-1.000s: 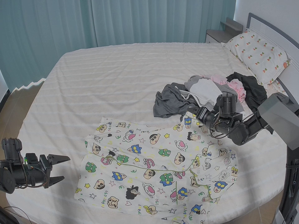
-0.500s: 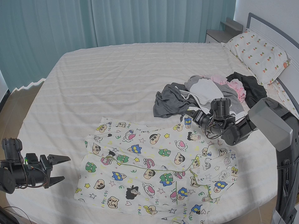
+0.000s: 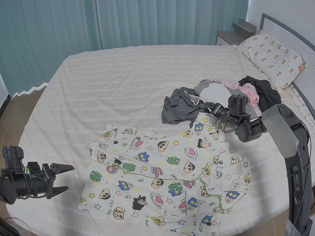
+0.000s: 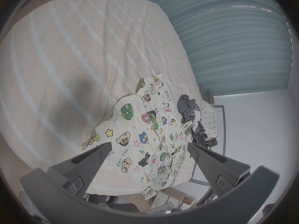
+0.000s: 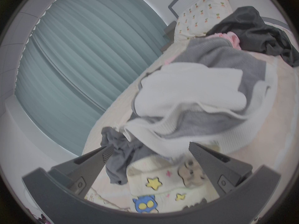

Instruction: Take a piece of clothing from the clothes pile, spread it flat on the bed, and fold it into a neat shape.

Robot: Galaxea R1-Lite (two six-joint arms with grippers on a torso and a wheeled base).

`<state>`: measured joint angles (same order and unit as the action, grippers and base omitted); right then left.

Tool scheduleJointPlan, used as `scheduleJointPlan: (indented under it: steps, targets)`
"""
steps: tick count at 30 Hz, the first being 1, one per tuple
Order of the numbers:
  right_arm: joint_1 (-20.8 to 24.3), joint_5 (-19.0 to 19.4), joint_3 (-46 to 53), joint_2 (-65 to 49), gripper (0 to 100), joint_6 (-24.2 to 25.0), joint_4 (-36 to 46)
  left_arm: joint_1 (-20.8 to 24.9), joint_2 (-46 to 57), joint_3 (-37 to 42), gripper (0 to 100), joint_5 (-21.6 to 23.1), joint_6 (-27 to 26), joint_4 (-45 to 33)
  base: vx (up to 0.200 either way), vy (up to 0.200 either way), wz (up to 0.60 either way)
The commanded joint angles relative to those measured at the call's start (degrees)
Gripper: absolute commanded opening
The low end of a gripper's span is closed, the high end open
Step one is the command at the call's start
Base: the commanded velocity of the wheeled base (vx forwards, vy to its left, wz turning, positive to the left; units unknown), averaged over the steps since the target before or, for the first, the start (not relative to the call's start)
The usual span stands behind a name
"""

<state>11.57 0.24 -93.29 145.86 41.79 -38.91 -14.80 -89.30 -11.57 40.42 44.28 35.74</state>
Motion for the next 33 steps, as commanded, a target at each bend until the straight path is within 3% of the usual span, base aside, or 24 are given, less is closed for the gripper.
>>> scheduleJointPlan:
  steps: [1,8,12,21,26,33]
  targets:
    - [-0.85,-0.07,-5.85,2.76,100,-0.22,0.24,-0.05,-0.18,0.06,100,0.01,0.02,0.03,0.0,0.0,0.0]
    - [-0.85,-1.39,-8.04,3.47,100,-1.1,0.06,-0.05,-0.26,0.06,100,0.01,0.02,0.03,0.0,0.0,0.0]
    - [-0.85,-2.35,-2.42,-1.72,100,-1.01,0.06,0.03,-0.26,0.06,100,0.01,0.02,0.03,0.0,0.0,0.0]
    - [-1.11,0.64,31.6,-23.08,100,-3.56,-2.84,2.32,0.53,1.11,100,0.01,0.11,0.03,0.0,0.0,0.0]
    - [-3.04,7.49,53.13,-35.65,100,-6.28,-7.85,2.93,0.53,1.46,100,0.01,0.2,0.03,-0.04,0.0,0.0]
    - [-4.8,13.47,69.92,-42.94,100,-12.7,-8.9,4.6,1.05,2.6,100,0.01,0.2,0.03,-0.2,0.0,0.0]
